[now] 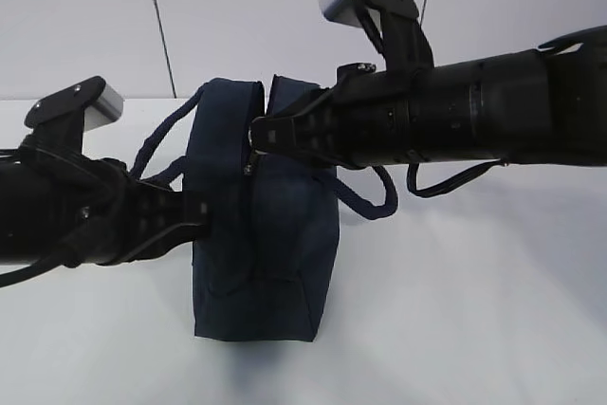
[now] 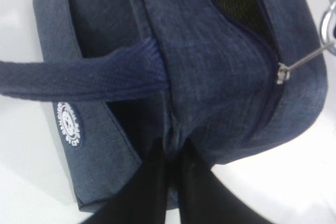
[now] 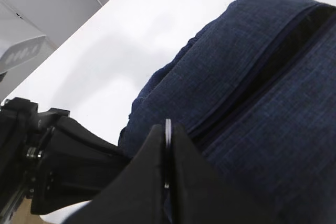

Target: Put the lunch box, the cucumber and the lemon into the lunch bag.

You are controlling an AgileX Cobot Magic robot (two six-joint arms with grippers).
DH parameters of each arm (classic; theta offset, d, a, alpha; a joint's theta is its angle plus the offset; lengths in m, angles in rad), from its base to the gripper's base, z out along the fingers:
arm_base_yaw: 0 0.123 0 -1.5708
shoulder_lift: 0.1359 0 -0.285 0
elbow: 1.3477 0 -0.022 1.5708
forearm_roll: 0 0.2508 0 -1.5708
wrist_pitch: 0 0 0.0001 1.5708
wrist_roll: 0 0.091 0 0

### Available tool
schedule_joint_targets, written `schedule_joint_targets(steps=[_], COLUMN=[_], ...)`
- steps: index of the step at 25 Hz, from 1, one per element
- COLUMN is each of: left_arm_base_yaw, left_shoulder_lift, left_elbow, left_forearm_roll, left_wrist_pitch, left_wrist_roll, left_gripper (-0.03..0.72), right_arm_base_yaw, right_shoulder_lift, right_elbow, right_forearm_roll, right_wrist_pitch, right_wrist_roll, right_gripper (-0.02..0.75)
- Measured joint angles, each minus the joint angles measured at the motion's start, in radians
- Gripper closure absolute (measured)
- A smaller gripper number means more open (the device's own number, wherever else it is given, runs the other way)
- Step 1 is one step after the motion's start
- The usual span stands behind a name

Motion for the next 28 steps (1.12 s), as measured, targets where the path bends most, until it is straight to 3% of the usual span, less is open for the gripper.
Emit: schedule_joint_targets(steps=[28], left_arm_base_yaw=[0.0], left_shoulder_lift=[-0.009], left_elbow=[0.0], left_forearm_roll=[0.0], left_wrist_pitch=[-0.009], left_wrist_roll=[0.058], left_gripper=[0.683], right_arm_base_yaw=[-0.034], right_shoulder_lift=[0.078], right_elbow=[-0.091], right_forearm_roll=[-0.01], right_wrist_pitch=[0.045], right_wrist_roll=[0.042], right_gripper=[0.751])
